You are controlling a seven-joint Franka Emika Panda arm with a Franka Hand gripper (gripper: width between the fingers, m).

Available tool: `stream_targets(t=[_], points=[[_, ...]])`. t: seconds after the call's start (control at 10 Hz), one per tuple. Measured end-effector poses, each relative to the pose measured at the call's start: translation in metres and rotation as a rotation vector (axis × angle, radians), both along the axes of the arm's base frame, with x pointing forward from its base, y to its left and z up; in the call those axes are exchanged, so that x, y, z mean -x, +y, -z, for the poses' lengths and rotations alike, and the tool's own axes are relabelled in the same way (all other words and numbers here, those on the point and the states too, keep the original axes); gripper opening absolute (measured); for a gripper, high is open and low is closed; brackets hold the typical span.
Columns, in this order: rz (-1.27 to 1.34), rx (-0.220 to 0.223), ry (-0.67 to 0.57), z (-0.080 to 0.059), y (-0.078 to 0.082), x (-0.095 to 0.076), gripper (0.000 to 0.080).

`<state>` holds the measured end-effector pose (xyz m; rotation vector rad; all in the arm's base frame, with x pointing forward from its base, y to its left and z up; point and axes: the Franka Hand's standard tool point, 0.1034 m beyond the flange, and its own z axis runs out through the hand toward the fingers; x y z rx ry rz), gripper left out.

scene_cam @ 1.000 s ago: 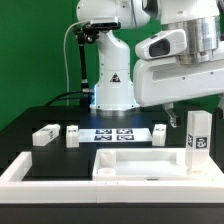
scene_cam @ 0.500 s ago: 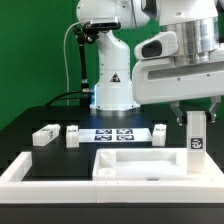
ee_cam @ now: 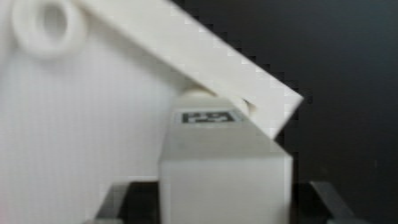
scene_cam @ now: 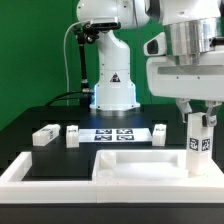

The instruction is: Assemble desk

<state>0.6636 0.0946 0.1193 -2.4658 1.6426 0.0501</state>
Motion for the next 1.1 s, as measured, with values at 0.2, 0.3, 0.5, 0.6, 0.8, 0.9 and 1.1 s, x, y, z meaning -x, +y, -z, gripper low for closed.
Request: stream_targets(t=[0.2, 0.3, 0.5, 0.6, 0.8, 0.9, 1.1], points=[[0.217, -0.067, 0.011, 0.001, -0.007, 0.002, 0.0294], [0.221, -0.068, 0.013, 0.001, -0.006, 0.003, 0.0294], [0.188, -0.065, 0.007, 0.001, -0.005, 0.003, 0.0575], [0.003, -0.029, -0.009, 0.000, -0.003, 0.004, 0.0575], [-0.211, -0.003, -0.029, -0.004, 0.007, 0.004, 0.0643], [-0.278, 0.002, -0.040, -0.003, 0.007, 0.004, 0.0643], [-0.468, 0.027, -0.069, -0.002, 0.005, 0.004, 0.0648]])
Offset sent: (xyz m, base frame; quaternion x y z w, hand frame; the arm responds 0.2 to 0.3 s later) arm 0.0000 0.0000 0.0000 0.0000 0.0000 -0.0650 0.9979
